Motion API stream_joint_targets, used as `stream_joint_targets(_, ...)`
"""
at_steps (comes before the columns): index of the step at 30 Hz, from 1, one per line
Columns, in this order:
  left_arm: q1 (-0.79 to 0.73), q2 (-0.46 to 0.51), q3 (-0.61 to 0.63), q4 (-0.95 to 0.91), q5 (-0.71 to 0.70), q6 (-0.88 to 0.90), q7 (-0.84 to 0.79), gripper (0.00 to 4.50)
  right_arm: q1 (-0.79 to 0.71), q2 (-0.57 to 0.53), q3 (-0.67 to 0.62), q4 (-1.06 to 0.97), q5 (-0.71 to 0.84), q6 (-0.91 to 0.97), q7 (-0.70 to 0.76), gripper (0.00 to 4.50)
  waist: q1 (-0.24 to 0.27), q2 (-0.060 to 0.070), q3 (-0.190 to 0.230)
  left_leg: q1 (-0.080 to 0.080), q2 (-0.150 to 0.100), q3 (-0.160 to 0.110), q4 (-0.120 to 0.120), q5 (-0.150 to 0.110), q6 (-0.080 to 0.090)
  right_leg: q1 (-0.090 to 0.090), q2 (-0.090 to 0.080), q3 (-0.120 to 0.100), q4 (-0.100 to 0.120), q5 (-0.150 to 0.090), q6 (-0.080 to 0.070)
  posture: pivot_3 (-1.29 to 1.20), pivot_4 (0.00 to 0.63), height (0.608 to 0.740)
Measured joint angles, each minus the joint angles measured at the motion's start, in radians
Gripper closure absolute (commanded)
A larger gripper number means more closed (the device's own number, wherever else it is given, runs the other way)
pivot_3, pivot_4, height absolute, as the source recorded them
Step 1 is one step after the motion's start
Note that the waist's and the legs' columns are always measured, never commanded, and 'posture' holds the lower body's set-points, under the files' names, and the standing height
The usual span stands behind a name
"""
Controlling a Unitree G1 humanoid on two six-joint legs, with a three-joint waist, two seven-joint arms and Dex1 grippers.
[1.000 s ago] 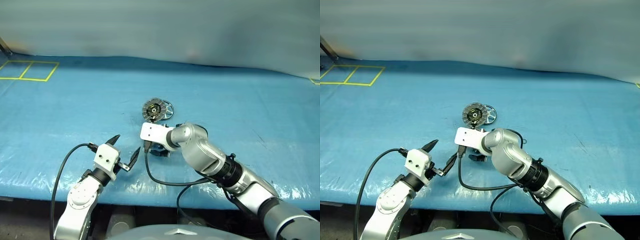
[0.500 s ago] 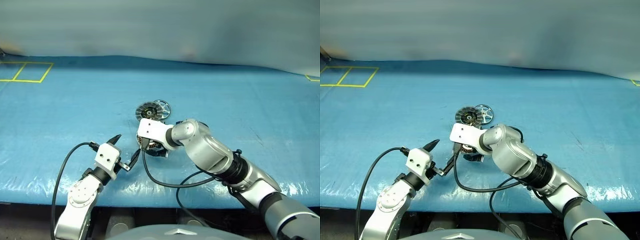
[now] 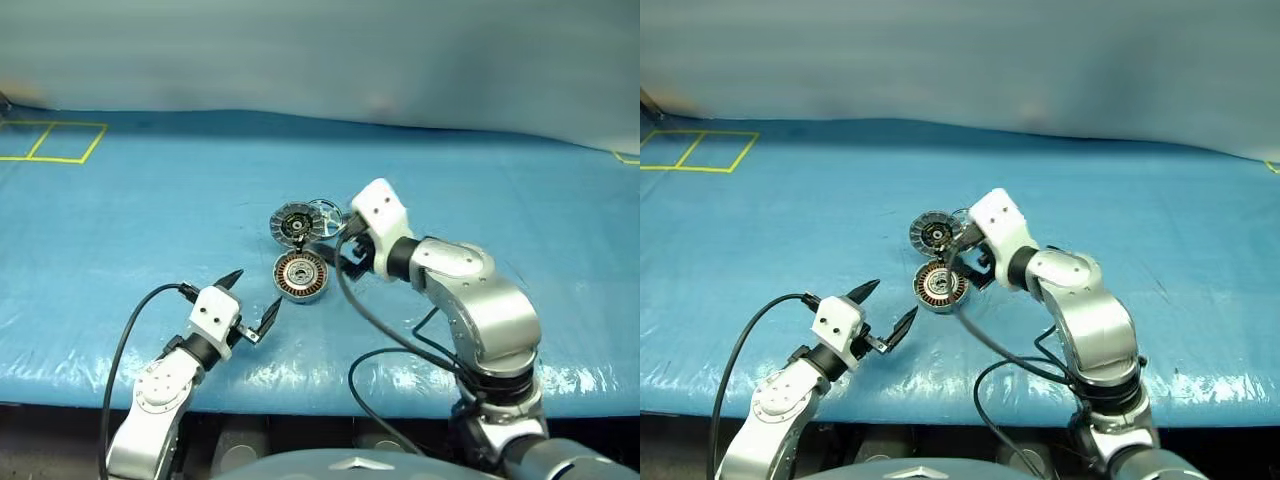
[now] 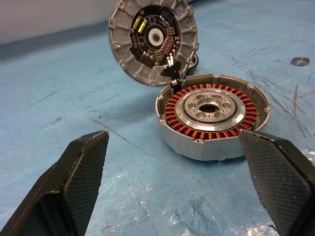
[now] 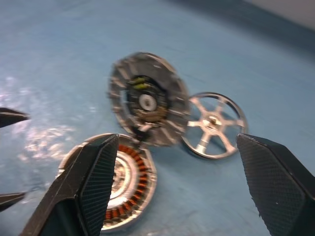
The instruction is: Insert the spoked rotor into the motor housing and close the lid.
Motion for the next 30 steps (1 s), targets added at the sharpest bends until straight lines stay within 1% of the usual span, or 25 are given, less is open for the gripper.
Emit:
stream_joint_targets(2, -0.016, 0.004, -0.004, 0.000, -0.006, 0.012, -0.012, 0.00, 0.032, 0.057, -0.077, 0.013, -0.039, -0.046, -0.114, 0.49, -0.002, 0.001, 0.000, 0.001, 0.000, 0.001, 0.000, 0.000, 0.000, 0.000, 0.000, 0.000, 0.000, 0.000, 0.000, 0.00, 0.150, 0.740)
stream_joint_targets(4, -0.042, 0.005, -0.013, 0.003, -0.009, 0.016, -0.023, 0.00, 0.062, 0.106, -0.123, 0.045, -0.068, -0.113, -0.219, 0.49, -0.003, 0.000, 0.000, 0.001, 0.000, 0.000, 0.000, 0.000, 0.000, 0.000, 0.000, 0.000, 0.000, 0.000, 0.000, 0.00, 0.150, 0.740)
stream_joint_targets(5, -0.057, 0.006, -0.020, 0.005, -0.010, 0.017, -0.029, 0.00, 0.079, 0.148, -0.150, 0.075, -0.078, -0.152, -0.280, 0.49, -0.005, 0.000, 0.000, 0.001, 0.000, 0.001, 0.000, 0.000, 0.000, 0.001, 0.000, 0.000, 0.000, 0.000, 0.000, 0.00, 0.150, 0.740)
stream_joint_targets(6, -0.075, 0.006, -0.026, 0.011, -0.010, 0.017, -0.035, 0.00, 0.101, 0.181, -0.161, 0.118, -0.093, -0.207, -0.344, 0.49, -0.007, 0.000, 0.000, 0.001, 0.000, 0.000, -0.001, 0.000, 0.000, 0.002, 0.000, 0.000, 0.000, 0.000, 0.000, 0.00, 0.150, 0.740)
stream_joint_targets(8, -0.097, 0.006, -0.033, 0.019, -0.014, 0.018, -0.047, 0.00, 0.145, 0.211, -0.153, 0.205, -0.117, -0.298, -0.435, 0.49, -0.011, 0.001, 0.000, 0.000, 0.000, 0.001, -0.001, 0.000, 0.000, 0.004, 0.000, 0.001, 0.000, 0.000, 0.000, 0.00, 0.150, 0.740)
stream_joint_targets(11, -0.107, 0.008, -0.041, 0.021, -0.018, 0.019, -0.051, 0.00, 0.193, 0.209, -0.149, 0.315, -0.128, -0.413, -0.529, 0.49, -0.015, 0.001, 0.001, -0.001, 0.000, 0.001, -0.002, 0.000, 0.000, 0.003, 0.000, 0.003, 0.000, 0.000, 0.000, 0.00, 0.150, 0.740)
stream_joint_targets(15, -0.105, 0.010, -0.042, 0.021, -0.018, 0.027, -0.050, 0.00, 0.272, 0.209, -0.134, 0.361, -0.111, -0.478, -0.571, 0.49, -0.020, 0.002, 0.001, -0.001, 0.000, 0.001, -0.003, 0.000, 0.000, 0.003, 0.001, 0.003, 0.000, 0.000, 0.000, 0.00, 0.150, 0.740)
stream_joint_targets(18, -0.094, 0.011, -0.042, 0.021, -0.018, 0.035, -0.049, 0.00, 0.309, 0.209, -0.120, 0.361, -0.093, -0.487, -0.579, 0.49, -0.026, 0.002, 0.001, 0.000, 0.000, 0.002, -0.002, 0.000, 0.001, 0.003, 0.001, 0.003, 0.000, 0.000, 0.000, 0.00, 0.150, 0.740)
stream_joint_targets(22, -0.083, 0.012, -0.042, 0.020, -0.018, 0.038, -0.048, 0.00, 0.318, 0.210, -0.110, 0.350, -0.050, -0.490, -0.578, 0.49, -0.029, 0.002, 0.001, 0.001, 0.001, 0.002, -0.001, 0.001, 0.001, 0.003, 0.001, 0.003, 0.001, 0.000, 0.000, 0.00, 0.150, 0.740)
stream_joint_targets(27, -0.080, 0.018, -0.042, 0.020, -0.019, 0.040, -0.048, 0.00, 0.319, 0.211, -0.119, 0.290, 0.042, -0.502, -0.579, 0.49, -0.028, 0.002, 0.001, 0.000, 0.000, 0.001, -0.002, 0.001, 0.001, 0.003, 0.001, 0.003, 0.000, 0.000, 0.000, 0.00, 0.150, 0.740)
stream_joint_targets(30, -0.078, 0.020, -0.042, 0.020, -0.020, 0.040, -0.048, 0.00, 0.319, 0.210, -0.118, 0.285, 0.068, -0.501, -0.586, 0.49, -0.027, 0.002, 0.002, 0.000, 0.000, 0.001, -0.002, 0.001, 0.001, 0.003, 0.001, 0.003, 0.000, 0.000, 0.000, 0.00, 0.150, 0.740)
